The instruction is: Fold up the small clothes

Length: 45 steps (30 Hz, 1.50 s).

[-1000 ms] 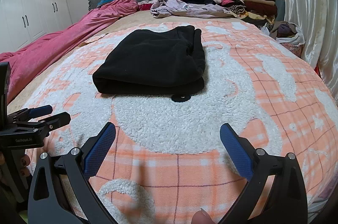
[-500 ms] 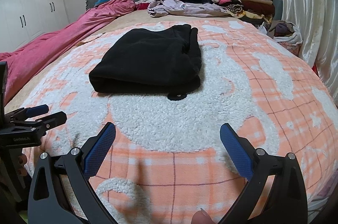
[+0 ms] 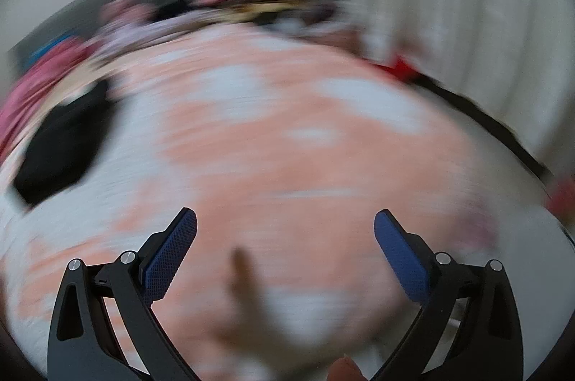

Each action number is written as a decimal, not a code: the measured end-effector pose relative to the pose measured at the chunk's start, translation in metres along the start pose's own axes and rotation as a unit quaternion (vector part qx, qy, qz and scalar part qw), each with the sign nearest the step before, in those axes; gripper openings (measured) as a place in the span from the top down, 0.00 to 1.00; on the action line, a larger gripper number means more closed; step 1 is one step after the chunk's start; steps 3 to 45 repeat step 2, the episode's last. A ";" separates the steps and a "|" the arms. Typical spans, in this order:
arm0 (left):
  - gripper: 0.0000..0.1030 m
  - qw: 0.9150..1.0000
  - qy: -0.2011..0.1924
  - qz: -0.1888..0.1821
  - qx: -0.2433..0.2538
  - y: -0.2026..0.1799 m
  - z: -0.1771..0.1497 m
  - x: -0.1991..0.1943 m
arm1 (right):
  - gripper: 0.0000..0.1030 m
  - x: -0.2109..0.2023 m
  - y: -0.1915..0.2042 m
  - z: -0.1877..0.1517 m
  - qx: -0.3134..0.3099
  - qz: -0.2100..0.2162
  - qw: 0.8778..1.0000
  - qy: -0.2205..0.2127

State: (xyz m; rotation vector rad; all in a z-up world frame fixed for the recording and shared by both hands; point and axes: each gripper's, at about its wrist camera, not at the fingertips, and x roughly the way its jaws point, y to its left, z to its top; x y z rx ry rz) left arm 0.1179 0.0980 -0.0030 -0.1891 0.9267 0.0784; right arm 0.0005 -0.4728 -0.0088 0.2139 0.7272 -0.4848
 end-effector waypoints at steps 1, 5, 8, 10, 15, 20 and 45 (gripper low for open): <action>0.09 1.000 -0.003 0.020 -0.005 0.020 0.006 0.001 | 0.04 0.001 -0.027 0.000 0.020 -0.031 0.999 -0.002; 0.09 0.999 -0.004 0.043 -0.012 0.041 0.012 0.002 | 0.04 0.001 -0.061 0.000 0.046 -0.073 0.996 0.000; 0.09 0.999 -0.004 0.043 -0.012 0.041 0.012 0.002 | 0.04 0.001 -0.061 0.000 0.046 -0.073 0.996 0.000; 0.09 0.999 -0.004 0.043 -0.012 0.041 0.012 0.002 | 0.04 0.001 -0.061 0.000 0.046 -0.073 0.996 0.000; 0.09 0.999 -0.004 0.043 -0.012 0.041 0.012 0.002 | 0.04 0.001 -0.061 0.000 0.046 -0.073 0.996 0.000; 0.09 0.999 -0.004 0.043 -0.012 0.041 0.012 0.002 | 0.04 0.001 -0.061 0.000 0.046 -0.073 0.996 0.000; 0.09 0.999 -0.004 0.043 -0.012 0.041 0.012 0.002 | 0.04 0.001 -0.061 0.000 0.046 -0.073 0.996 0.000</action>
